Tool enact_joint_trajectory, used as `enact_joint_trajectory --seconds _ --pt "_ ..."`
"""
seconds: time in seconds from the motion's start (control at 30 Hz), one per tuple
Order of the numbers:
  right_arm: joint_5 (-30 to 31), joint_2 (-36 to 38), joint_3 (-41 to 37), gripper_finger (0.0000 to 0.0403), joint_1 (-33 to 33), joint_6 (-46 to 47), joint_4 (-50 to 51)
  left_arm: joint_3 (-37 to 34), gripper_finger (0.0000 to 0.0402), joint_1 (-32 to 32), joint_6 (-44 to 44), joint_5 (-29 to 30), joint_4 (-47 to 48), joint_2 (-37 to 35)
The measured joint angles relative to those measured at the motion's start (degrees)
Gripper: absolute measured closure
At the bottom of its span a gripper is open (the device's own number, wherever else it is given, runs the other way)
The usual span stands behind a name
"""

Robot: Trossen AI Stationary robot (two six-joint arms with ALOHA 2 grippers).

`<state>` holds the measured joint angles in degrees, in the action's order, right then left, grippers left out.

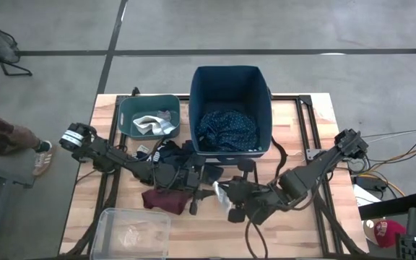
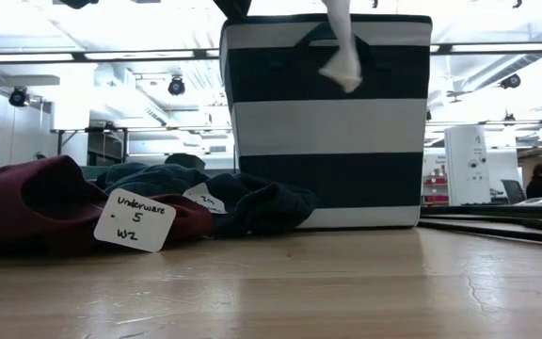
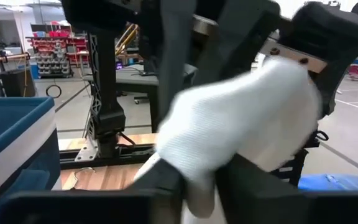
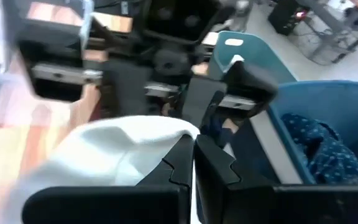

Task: Pick & Place Cloths
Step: Put the white sock into the blue bin

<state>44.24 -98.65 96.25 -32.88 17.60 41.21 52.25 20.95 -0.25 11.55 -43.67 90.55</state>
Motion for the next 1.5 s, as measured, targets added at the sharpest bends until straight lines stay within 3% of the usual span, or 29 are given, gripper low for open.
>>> enact_joint_trajectory --seconds 0.1,0.43,0.7,0.97,1.13,1.4,1.5 --pt "-0.77 -0.5 -0.01 0.0394 -0.16 0.1 -0.1 -0.05 0.0384 -0.02 0.43 -0.03 -0.24 0.04" --pt "-1.35 0.03 -0.09 0.0377 -4.84 2.1 2.5 -0.09 0.0387 -0.07 0.36 3.09 -0.72 -0.18" --pt "-0.89 0.28 -1.46 0.0332 -10.71 19.72 17.04 -0.09 0.0388 1.68 -1.03 5.81 0.57 -2.6" --pt "-0.12 0.28 -9.48 0.0303 -15.54 31.72 16.44 -0.07 0.0387 2.69 0.6 14.0 8.18 -14.13" --pt "1.66 0.28 -14.45 0.0293 -16.34 37.24 14.55 -0.07 0.0388 2.09 0.6 27.27 18.61 -22.48" --pt "2.48 0.28 -21.4 0.0279 -16.08 38.41 6.5 -0.11 0.0388 0.44 2.71 59.14 34.06 -30.32" --pt "2.7 0.28 -22.58 0.0273 -16.06 38.1 5.3 -0.13 0.0387 -2.64 3.14 64.7 37.44 -31.6"
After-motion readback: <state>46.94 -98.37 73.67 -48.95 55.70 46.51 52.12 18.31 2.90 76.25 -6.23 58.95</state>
